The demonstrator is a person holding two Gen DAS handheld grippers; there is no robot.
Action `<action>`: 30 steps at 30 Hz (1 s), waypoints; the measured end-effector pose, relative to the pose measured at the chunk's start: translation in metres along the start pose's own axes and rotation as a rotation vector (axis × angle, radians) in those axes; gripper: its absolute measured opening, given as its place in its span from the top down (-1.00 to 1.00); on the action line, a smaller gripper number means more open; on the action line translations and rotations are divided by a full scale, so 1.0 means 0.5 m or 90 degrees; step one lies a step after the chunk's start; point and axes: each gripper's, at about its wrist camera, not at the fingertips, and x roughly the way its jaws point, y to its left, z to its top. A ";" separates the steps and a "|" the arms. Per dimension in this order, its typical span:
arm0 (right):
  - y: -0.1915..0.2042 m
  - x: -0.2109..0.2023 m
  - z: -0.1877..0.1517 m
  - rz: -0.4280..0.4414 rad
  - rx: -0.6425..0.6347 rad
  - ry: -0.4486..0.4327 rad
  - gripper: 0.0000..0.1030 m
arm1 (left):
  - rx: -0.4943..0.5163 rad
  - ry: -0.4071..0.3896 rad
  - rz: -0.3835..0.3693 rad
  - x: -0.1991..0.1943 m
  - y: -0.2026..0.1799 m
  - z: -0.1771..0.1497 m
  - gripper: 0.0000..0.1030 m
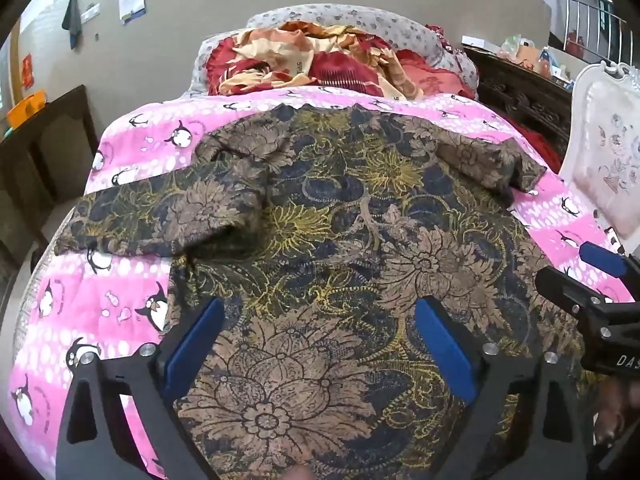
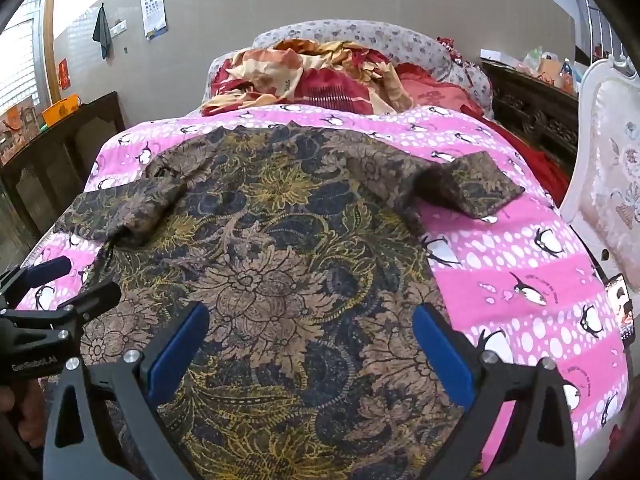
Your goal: Fold small clothes
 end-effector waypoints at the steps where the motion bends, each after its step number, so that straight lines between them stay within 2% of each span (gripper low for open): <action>1: 0.000 0.003 0.000 0.001 0.001 0.002 -0.99 | -0.005 0.006 -0.003 0.005 0.003 0.000 -0.56; 7: 0.004 0.012 -0.003 0.003 0.002 0.008 -0.99 | -0.032 0.027 -0.024 0.016 0.016 -0.009 -0.56; 19: 0.014 0.011 -0.010 0.007 -0.002 0.012 -0.99 | -0.064 0.027 -0.009 0.012 0.035 -0.023 -0.54; 24: 0.024 0.005 -0.013 0.009 -0.009 0.011 -0.99 | -0.067 0.030 -0.014 0.011 0.037 -0.027 -0.39; 30: 0.031 -0.002 -0.010 0.011 -0.017 0.005 -0.99 | -0.070 0.037 -0.060 0.013 0.033 -0.030 -0.32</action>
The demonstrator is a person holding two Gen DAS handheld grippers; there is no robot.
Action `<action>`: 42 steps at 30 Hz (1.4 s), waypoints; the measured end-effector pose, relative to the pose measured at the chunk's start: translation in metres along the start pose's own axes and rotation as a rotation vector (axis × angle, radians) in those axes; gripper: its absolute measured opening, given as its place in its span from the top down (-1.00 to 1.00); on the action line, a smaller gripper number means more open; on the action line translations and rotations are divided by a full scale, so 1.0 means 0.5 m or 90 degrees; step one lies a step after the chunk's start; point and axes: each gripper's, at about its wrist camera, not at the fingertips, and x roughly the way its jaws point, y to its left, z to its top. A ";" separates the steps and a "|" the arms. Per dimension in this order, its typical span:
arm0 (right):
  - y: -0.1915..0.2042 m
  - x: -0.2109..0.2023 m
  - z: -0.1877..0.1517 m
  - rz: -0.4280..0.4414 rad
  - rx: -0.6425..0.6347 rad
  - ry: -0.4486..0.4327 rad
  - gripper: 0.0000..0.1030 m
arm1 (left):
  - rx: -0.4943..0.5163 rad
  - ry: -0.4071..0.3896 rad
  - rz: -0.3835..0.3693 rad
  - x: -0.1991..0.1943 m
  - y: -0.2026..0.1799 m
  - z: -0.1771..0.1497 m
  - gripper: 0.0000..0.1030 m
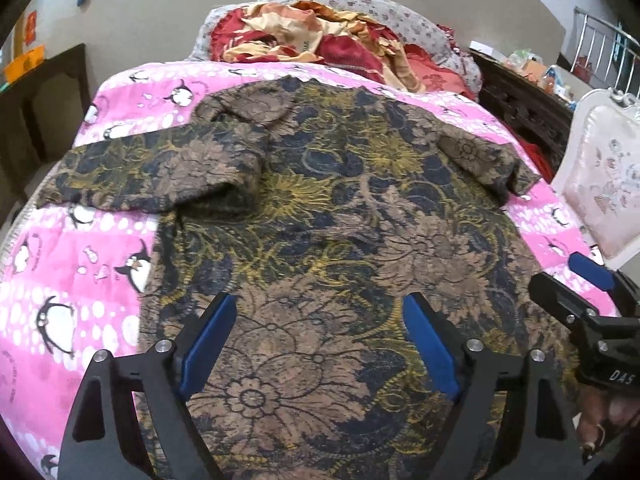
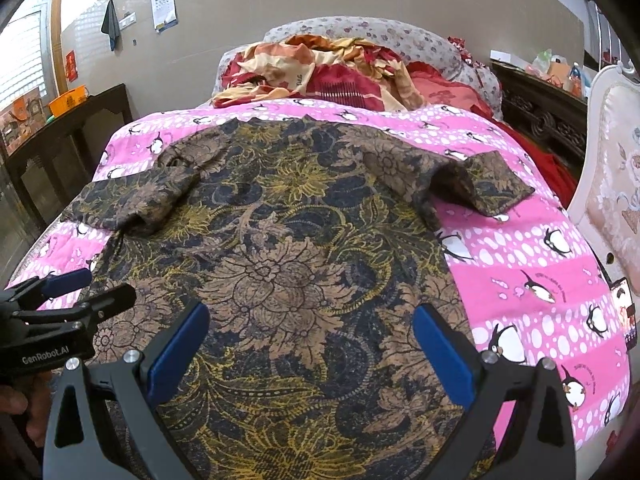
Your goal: Fold small clothes
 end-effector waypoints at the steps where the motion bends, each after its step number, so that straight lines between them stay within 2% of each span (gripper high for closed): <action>1: 0.000 -0.002 0.001 -0.001 -0.001 -0.002 -0.99 | -0.002 0.000 -0.005 0.001 0.000 0.000 -0.32; 12: -0.003 0.001 0.003 -0.003 0.000 0.001 -0.99 | -0.023 -0.004 0.000 0.007 0.010 0.001 -0.32; 42: -0.003 0.005 -0.003 0.004 0.003 0.010 -0.99 | -0.021 -0.003 0.003 0.005 0.007 0.003 -0.32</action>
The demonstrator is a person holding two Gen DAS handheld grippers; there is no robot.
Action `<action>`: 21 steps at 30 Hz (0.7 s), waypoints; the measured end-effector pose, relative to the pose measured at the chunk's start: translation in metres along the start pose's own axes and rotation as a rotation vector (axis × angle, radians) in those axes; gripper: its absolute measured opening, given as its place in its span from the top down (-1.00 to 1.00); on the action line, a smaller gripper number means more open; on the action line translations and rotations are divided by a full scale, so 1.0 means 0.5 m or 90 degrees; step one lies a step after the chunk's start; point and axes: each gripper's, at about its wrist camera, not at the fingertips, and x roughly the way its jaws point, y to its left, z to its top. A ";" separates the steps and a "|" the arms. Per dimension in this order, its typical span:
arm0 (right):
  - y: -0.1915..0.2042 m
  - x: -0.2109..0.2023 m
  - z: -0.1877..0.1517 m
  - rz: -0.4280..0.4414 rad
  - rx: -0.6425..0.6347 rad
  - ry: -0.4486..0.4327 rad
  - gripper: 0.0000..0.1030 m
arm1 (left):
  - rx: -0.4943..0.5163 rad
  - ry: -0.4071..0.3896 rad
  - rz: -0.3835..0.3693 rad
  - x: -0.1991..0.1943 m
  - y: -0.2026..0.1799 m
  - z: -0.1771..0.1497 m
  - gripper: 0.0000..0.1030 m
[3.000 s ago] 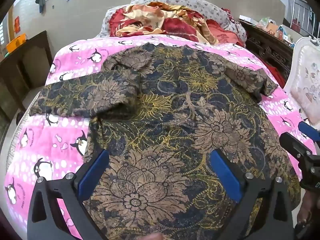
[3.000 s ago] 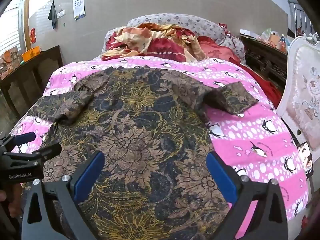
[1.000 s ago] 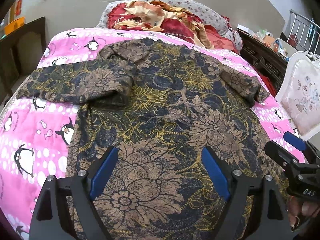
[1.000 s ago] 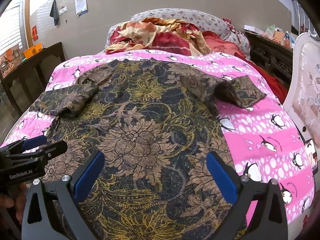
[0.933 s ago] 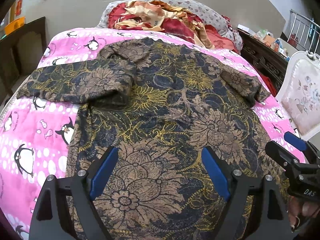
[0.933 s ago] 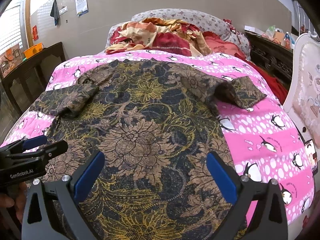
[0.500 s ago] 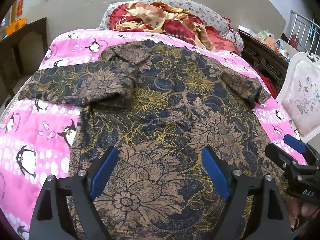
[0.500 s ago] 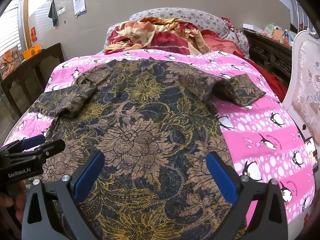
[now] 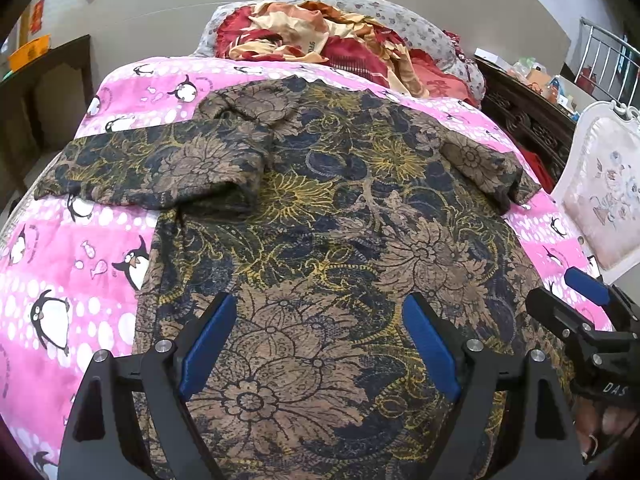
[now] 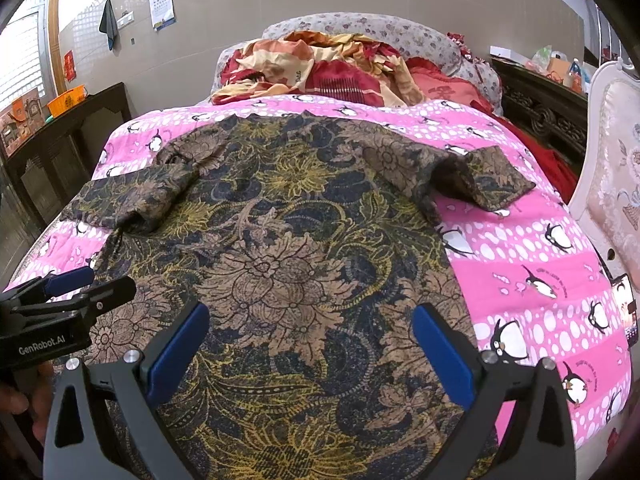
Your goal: Fold small clothes
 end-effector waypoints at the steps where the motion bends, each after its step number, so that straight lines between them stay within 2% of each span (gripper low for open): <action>1: 0.000 0.002 -0.001 0.000 0.001 0.001 -0.99 | 0.000 0.000 0.000 0.000 0.000 0.000 -0.32; 21: 0.001 0.007 -0.008 0.000 0.004 0.006 -0.99 | -0.001 0.000 0.003 0.004 0.003 -0.007 -0.32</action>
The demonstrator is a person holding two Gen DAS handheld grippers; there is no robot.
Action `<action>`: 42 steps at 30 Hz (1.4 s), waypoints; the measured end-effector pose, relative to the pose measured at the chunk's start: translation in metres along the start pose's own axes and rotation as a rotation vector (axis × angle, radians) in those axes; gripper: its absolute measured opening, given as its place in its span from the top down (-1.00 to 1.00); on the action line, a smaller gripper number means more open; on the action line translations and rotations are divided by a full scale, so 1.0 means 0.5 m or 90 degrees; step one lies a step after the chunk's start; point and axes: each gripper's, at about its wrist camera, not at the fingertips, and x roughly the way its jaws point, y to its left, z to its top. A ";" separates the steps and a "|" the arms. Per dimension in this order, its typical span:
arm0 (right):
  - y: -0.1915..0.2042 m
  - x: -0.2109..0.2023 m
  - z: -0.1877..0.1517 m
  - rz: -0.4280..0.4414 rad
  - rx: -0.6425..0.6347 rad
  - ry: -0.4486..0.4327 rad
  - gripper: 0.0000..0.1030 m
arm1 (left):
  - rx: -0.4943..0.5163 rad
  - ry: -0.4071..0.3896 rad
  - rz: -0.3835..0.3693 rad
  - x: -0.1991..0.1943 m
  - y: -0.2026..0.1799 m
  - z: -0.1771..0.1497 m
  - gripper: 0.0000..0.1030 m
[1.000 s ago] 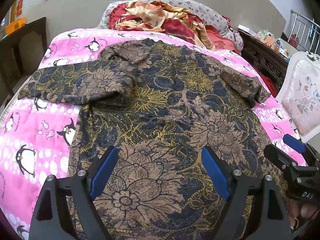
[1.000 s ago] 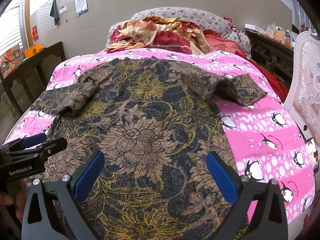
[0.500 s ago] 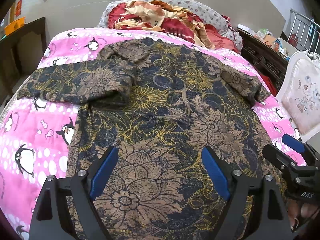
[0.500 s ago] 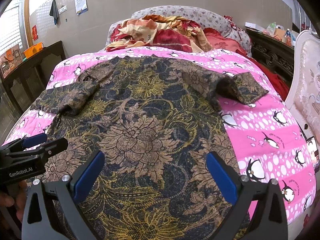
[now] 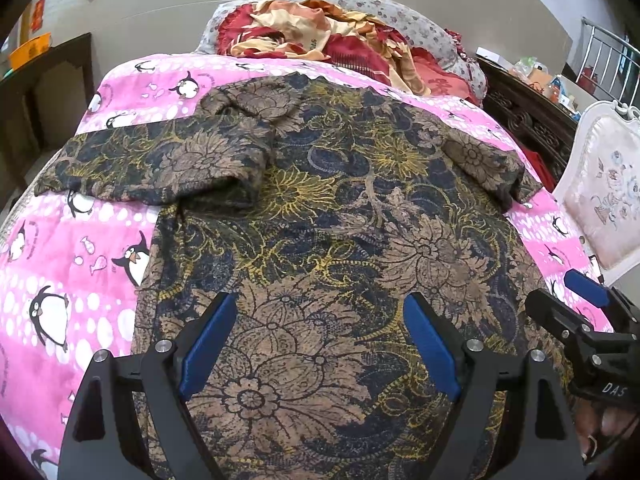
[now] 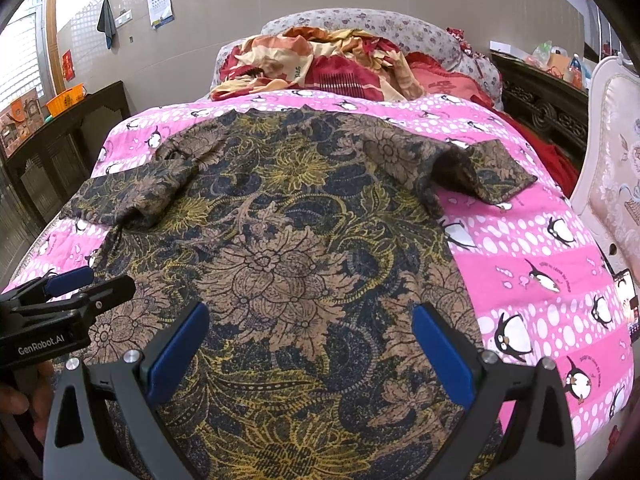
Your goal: Fold small clothes
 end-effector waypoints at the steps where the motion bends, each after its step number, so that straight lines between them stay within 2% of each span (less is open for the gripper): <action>1: 0.000 0.001 0.000 0.000 0.000 0.000 -0.99 | 0.000 0.000 0.001 0.001 0.001 -0.001 -0.32; 9: -0.005 -0.001 -0.001 -0.001 0.004 0.002 -0.99 | 0.023 0.011 0.055 0.017 -0.003 0.021 -0.32; 13: -0.005 0.001 0.003 -0.013 -0.001 0.003 -0.99 | 0.019 0.009 0.062 0.018 0.003 0.031 -0.32; 20: -0.029 0.023 0.027 -0.047 -0.002 0.006 -0.99 | 0.016 0.038 0.077 0.048 0.012 0.036 -0.32; 25: -0.038 0.071 0.051 -0.053 -0.022 0.008 -0.99 | 0.012 0.043 0.091 0.083 0.028 0.059 -0.33; 29: -0.029 0.140 0.068 -0.055 -0.037 0.020 -0.99 | 0.012 0.043 0.123 0.128 0.053 0.084 -0.32; 32: -0.020 0.201 0.068 -0.046 -0.033 0.047 -0.99 | 0.000 0.045 0.150 0.165 0.079 0.096 -0.32; 35: -0.013 0.252 0.053 -0.049 -0.039 0.089 -0.99 | -0.007 0.051 0.155 0.190 0.098 0.089 -0.33; 38: -0.017 0.256 0.050 -0.039 -0.033 0.086 -0.99 | -0.002 0.025 0.155 0.189 0.099 0.076 -0.40; 42: -0.025 0.261 0.045 -0.025 -0.022 0.082 -0.99 | -0.015 0.023 0.147 0.190 0.107 0.073 -0.47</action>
